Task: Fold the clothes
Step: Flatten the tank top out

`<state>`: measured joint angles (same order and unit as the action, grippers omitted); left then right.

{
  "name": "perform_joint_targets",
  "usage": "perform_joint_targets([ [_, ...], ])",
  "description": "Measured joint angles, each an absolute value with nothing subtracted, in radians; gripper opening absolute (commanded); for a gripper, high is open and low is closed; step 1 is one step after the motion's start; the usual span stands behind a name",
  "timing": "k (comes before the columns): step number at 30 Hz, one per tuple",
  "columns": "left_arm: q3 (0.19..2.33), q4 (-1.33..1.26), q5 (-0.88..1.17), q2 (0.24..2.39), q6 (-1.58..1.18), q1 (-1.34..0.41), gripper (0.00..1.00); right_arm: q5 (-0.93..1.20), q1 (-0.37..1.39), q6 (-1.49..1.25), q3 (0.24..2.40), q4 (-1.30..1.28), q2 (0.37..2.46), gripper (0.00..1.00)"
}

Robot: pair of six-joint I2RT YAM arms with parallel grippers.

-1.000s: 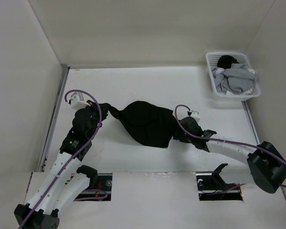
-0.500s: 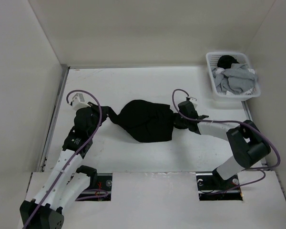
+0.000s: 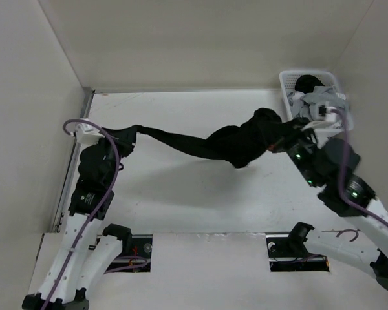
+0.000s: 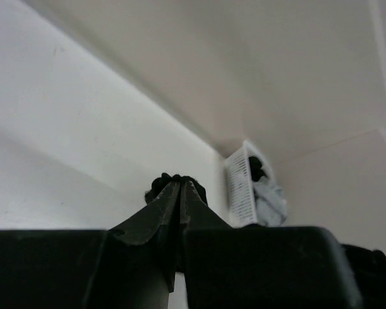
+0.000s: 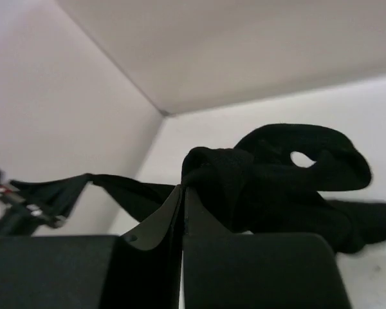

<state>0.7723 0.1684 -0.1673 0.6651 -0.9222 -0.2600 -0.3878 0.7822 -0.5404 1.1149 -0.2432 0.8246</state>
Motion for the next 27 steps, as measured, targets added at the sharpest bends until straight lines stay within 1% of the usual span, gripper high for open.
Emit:
perform_joint_targets([
  [4, 0.848, 0.174, -0.148, 0.57, -0.944, -0.21, 0.02, -0.498, 0.963, -0.475, 1.306, -0.344, 0.745, 0.01],
  [8, 0.871, 0.192, -0.13, 0.501, -0.969, -0.15, 0.02, -0.616, 1.099, -0.403, 1.4, -0.392, 0.733, 0.02],
  [11, 0.855, 0.215, -0.102, 0.498, -0.987, -0.115, 0.02, -0.65, 1.06, -0.358, 1.402, -0.396, 0.766, 0.03],
  [14, 0.79, 0.233, -0.069, 0.501, -1.005, -0.084, 0.02, -0.59, 0.885, -0.344, 1.377, -0.376, 0.856, 0.02],
  [17, 0.7, 0.245, -0.034, 0.528, -1.026, -0.046, 0.02, -0.436, 0.657, -0.371, 1.349, -0.326, 1.038, 0.02],
  [20, 0.62, 0.235, 0.009, 0.598, -1.049, 0.0, 0.02, -0.278, 0.495, -0.412, 1.411, -0.257, 1.337, 0.01],
  [22, 0.579, 0.22, 0.037, 0.659, -1.071, 0.022, 0.02, -0.189, 0.427, -0.442, 1.573, -0.253, 1.609, 0.02],
  [24, 0.552, 0.205, 0.058, 0.713, -1.09, 0.03, 0.02, -0.132, 0.383, -0.471, 1.79, -0.269, 1.871, 0.02],
  [25, 0.543, 0.199, 0.065, 0.733, -1.1, 0.03, 0.02, -0.113, 0.367, -0.484, 1.888, -0.277, 1.977, 0.04],
  [26, 0.539, 0.192, 0.07, 0.745, -1.108, 0.027, 0.02, -0.097, 0.354, -0.496, 1.948, -0.286, 2.046, 0.13],
  [27, 0.538, 0.183, 0.074, 0.751, -1.114, 0.023, 0.02, -0.085, 0.344, -0.509, 1.973, -0.295, 2.084, 0.19],
])
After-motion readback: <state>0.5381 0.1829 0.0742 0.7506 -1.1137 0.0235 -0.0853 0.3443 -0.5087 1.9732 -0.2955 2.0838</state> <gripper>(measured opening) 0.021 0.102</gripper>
